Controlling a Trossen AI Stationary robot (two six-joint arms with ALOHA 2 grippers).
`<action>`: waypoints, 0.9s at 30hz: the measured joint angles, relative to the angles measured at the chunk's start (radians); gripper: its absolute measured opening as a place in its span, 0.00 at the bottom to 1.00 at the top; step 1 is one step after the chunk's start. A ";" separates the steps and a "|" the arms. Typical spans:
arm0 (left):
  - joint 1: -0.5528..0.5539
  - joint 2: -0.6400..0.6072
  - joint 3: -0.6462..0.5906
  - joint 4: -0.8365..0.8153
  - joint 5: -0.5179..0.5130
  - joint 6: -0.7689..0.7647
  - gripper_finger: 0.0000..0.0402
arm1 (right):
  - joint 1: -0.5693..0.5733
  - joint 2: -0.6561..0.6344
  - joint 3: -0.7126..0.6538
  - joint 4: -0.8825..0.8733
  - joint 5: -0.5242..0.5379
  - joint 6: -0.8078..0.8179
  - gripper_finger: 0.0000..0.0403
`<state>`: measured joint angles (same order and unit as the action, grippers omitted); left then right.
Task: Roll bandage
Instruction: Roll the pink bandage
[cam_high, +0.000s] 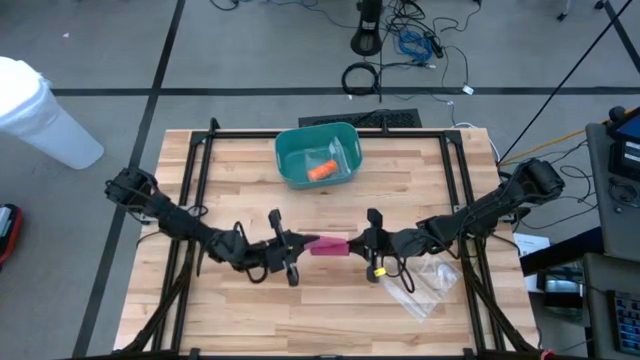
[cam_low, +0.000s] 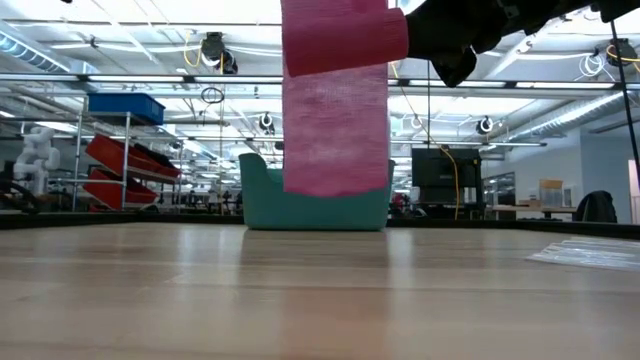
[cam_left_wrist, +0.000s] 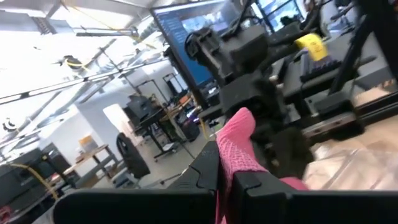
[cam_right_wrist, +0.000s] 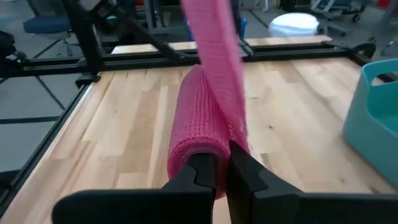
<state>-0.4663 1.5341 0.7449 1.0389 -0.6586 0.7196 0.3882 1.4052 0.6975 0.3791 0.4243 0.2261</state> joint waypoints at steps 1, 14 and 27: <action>-0.010 0.000 0.000 -0.001 0.006 -0.004 0.02 | 0.000 0.000 0.000 0.005 0.014 -0.006 0.01; -0.122 0.001 0.001 -0.148 0.128 -0.115 0.02 | 0.042 0.000 0.000 0.108 0.130 -0.134 0.01; -0.055 0.001 0.002 -0.278 0.231 -0.360 0.35 | 0.032 0.000 -0.001 0.088 0.135 -0.223 0.01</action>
<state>-0.5216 1.5350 0.7470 0.7604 -0.4280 0.3592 0.4198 1.4048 0.6968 0.4675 0.5592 0.0026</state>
